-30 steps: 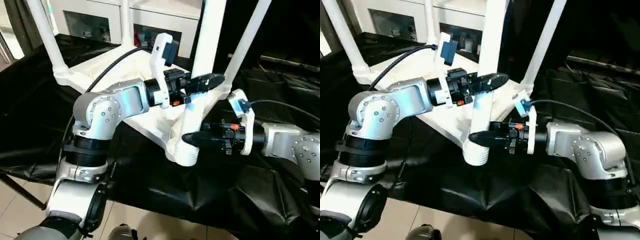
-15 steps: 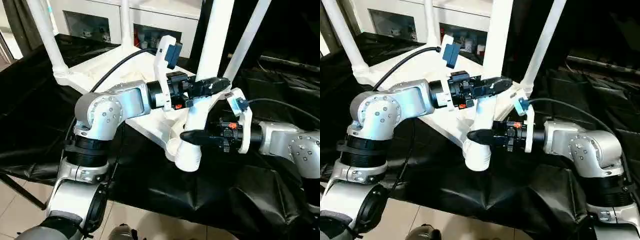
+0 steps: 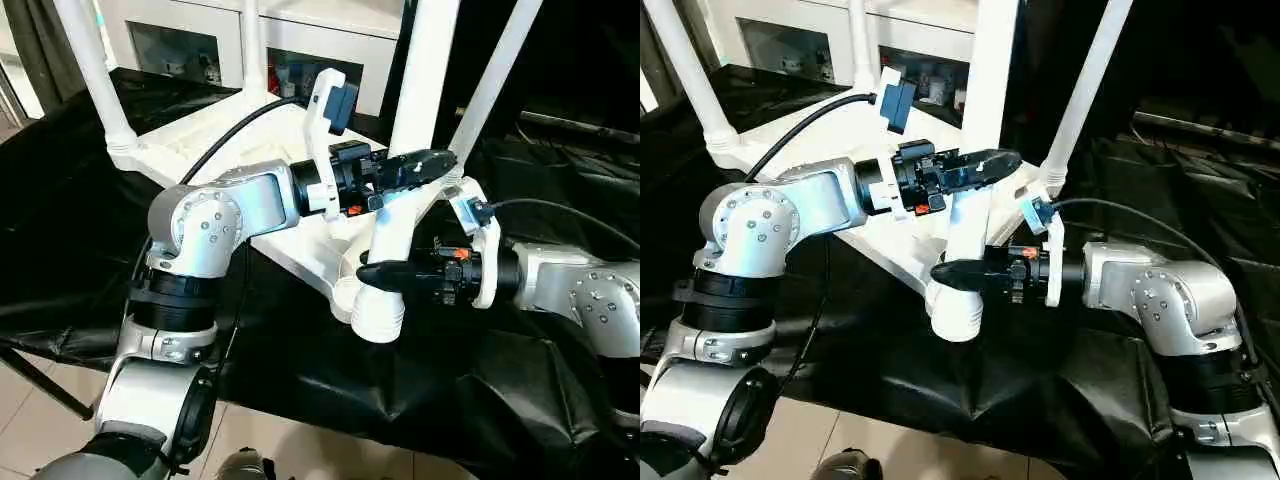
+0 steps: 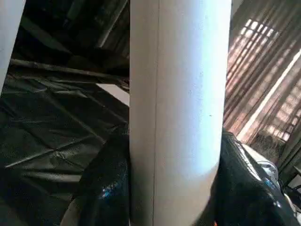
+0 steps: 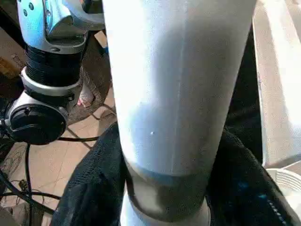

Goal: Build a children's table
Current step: Pick table leg

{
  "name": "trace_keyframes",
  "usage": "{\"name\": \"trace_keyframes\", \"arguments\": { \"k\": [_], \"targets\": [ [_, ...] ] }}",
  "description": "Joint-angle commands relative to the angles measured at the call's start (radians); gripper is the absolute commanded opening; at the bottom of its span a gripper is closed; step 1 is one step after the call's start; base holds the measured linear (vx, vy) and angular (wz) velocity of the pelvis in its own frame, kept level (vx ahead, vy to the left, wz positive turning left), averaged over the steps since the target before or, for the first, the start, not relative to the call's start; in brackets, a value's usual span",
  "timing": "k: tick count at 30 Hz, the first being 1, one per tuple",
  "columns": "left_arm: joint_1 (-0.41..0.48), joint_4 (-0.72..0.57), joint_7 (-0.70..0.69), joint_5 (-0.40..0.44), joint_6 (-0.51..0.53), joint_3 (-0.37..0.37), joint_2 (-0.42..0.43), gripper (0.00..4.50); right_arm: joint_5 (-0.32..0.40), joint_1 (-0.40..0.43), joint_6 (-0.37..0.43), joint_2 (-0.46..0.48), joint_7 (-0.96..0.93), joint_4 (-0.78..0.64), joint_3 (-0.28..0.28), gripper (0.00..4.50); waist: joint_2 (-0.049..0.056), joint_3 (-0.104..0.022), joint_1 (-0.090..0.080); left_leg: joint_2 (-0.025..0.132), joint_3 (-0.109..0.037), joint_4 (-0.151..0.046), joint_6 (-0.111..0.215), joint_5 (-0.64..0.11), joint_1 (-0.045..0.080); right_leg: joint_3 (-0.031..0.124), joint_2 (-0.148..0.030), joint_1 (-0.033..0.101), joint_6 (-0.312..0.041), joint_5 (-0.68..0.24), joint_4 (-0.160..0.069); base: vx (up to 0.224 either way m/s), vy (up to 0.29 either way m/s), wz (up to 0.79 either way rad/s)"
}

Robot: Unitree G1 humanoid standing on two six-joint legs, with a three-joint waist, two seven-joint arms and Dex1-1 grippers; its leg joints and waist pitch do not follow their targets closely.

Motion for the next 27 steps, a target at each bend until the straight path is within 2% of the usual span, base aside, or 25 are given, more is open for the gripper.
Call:
{"name": "trace_keyframes", "arguments": {
  "k": [1, 4, 25, 27],
  "targets": [
    [-0.037, -0.015, -0.015, -0.023, 0.003, 0.010, -0.007, 1.83, -0.018, -0.004, 0.000, -0.014, 0.006, 0.005, 0.007, 2.66, -0.010, -0.086, 0.003, 0.094, -0.051, -0.078, -0.048, -0.133, 0.034, 0.063, -0.123, 0.044, -0.168, -0.263, -0.080, 0.000, 0.000, 0.00],
    [-0.038, -0.015, -0.018, -0.021, 0.004, 0.010, -0.009, 1.83, -0.022, -0.005, -0.005, -0.014, 0.008, 0.008, 0.010, 2.93, -0.008, -0.086, 0.004, 0.094, -0.051, -0.078, -0.045, -0.136, 0.033, 0.063, -0.124, 0.044, -0.168, -0.268, -0.081, 0.000, 0.000, 0.00],
    [-0.028, -0.029, -0.031, -0.037, 0.010, 0.006, -0.016, 1.83, 0.003, 0.003, 0.003, 0.015, -0.009, 0.007, -0.023, 2.93, -0.006, -0.087, 0.004, 0.095, -0.052, -0.078, -0.050, -0.137, 0.035, 0.063, -0.123, 0.045, -0.175, -0.252, -0.080, 0.000, 0.000, 0.00],
    [-0.028, -0.029, -0.031, -0.037, 0.009, 0.007, -0.016, 1.83, 0.006, 0.005, 0.004, 0.017, -0.010, 0.007, -0.028, 2.67, -0.006, -0.088, 0.004, 0.095, -0.052, -0.078, -0.049, -0.135, 0.035, 0.063, -0.123, 0.045, -0.176, -0.249, -0.079, 0.000, 0.000, 0.00]
  ]
}}
